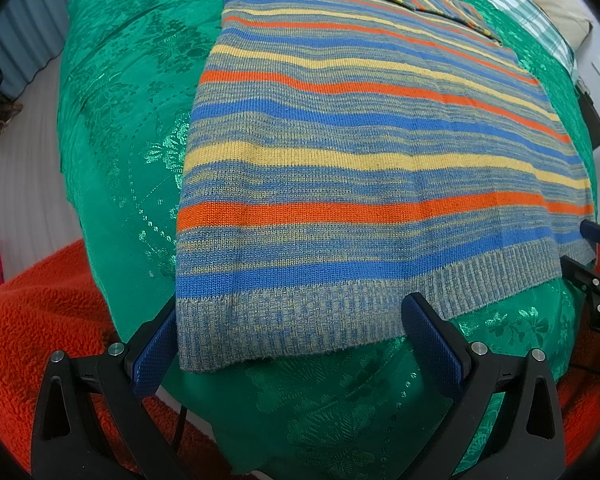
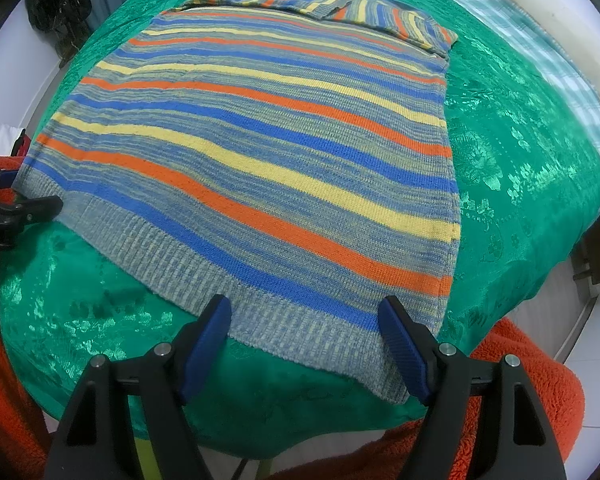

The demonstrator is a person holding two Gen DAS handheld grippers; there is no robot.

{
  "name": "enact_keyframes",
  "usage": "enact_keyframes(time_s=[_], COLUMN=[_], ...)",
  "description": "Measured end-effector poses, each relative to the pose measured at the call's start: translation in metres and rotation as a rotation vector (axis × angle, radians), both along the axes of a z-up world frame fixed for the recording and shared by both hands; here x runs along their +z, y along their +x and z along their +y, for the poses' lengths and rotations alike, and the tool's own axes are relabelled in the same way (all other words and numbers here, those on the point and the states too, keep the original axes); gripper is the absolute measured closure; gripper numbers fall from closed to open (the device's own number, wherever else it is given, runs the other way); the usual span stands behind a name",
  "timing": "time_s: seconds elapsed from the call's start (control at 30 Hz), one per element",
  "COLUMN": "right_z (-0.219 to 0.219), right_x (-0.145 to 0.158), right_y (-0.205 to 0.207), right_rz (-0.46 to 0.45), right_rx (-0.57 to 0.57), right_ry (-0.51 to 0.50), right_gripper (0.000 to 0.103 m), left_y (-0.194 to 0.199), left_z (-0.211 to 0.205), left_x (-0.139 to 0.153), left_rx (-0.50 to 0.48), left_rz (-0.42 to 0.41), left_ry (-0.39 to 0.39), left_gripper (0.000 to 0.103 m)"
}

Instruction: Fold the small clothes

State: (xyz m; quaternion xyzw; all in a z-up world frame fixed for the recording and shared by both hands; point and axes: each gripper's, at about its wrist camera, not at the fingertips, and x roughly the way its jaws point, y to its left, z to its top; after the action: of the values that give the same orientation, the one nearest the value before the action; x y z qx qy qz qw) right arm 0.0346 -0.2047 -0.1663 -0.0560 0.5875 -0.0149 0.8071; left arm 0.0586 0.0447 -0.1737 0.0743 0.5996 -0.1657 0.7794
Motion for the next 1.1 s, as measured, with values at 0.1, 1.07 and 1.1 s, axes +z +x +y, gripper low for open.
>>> enact_keyframes(time_s=[0.1, 1.07, 1.1], right_z=[0.000, -0.120, -0.127], right_x=[0.000, 0.036, 0.043], right_y=[0.000, -0.002, 0.003], right_rz=[0.000, 0.088, 0.058], right_rx=[-0.001, -0.197, -0.208], right_ry=[-0.001, 0.664, 0.711], right_gripper=[0.026, 0.097, 0.097], left_y=[-0.001, 0.074, 0.088], left_z=[0.000, 0.013, 0.015], left_x=[0.001, 0.036, 0.043], left_rx=[0.000, -0.034, -0.010], left_rz=[0.000, 0.181, 0.193], left_ry=[0.000, -0.112, -0.175], left_gripper=[0.000, 0.099, 0.099])
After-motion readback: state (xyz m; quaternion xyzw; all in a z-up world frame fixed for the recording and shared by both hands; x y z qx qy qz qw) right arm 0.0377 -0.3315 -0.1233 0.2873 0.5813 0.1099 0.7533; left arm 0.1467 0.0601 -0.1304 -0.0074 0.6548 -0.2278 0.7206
